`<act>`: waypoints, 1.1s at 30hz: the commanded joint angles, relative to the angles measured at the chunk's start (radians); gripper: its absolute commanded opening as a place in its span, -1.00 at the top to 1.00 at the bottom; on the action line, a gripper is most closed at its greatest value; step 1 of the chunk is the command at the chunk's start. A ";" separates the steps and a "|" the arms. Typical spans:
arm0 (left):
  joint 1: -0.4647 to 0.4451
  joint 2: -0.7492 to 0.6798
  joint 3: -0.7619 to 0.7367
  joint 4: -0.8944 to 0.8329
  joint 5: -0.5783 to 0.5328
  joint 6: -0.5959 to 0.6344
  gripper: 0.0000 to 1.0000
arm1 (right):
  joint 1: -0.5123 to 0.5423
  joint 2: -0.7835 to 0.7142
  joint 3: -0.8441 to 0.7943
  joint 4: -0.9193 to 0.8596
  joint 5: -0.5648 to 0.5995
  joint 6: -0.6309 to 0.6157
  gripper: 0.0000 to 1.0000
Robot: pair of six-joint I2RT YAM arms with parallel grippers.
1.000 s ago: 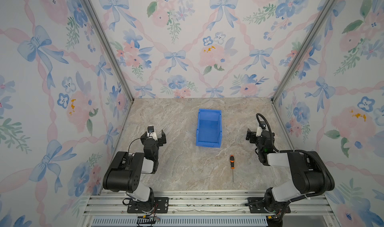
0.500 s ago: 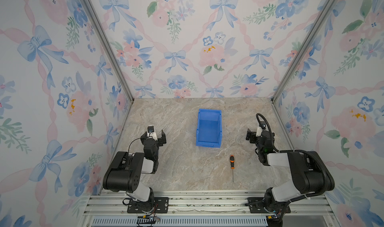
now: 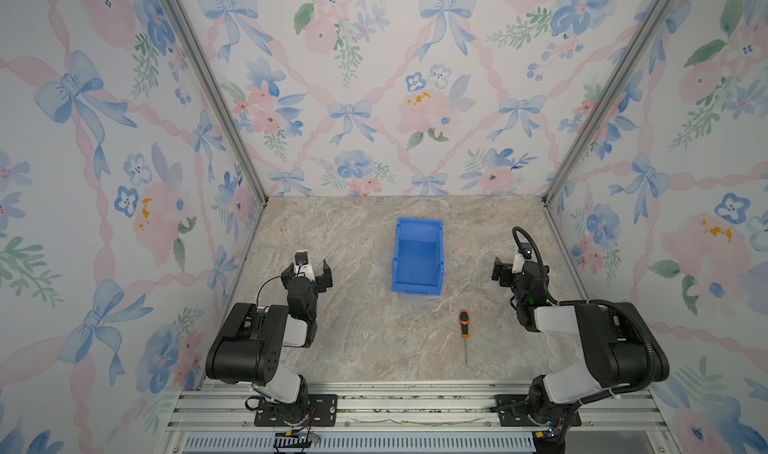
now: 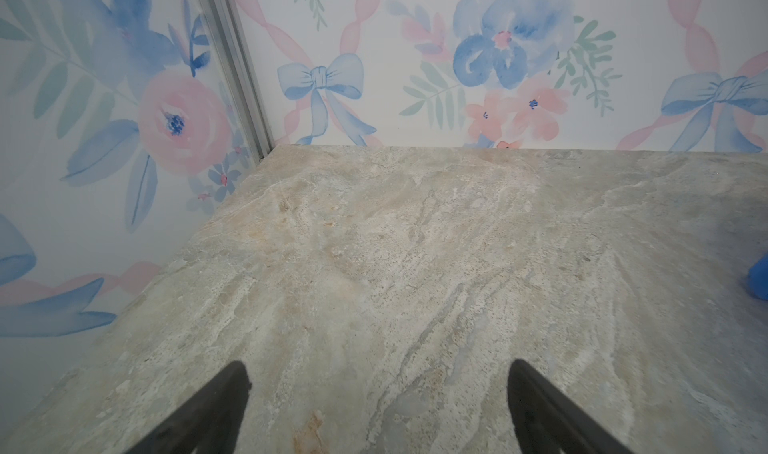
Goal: Put the screwdriver in the bin
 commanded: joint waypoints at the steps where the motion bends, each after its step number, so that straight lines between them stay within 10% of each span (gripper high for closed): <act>1: 0.005 0.011 -0.012 0.025 0.013 0.016 -0.95 | 0.013 0.000 -0.012 0.029 0.035 0.013 -0.94; 14: 0.006 -0.059 0.011 -0.061 -0.022 0.009 -0.95 | 0.056 -0.159 0.056 -0.218 0.082 -0.019 -0.94; 25: -0.015 -0.297 0.177 -0.618 -0.058 -0.060 -0.95 | 0.114 -0.282 0.355 -0.891 0.181 0.143 -0.94; 33: -0.034 -0.317 0.410 -1.066 0.173 -0.237 -0.95 | 0.201 -0.283 0.557 -1.342 0.195 0.236 -0.94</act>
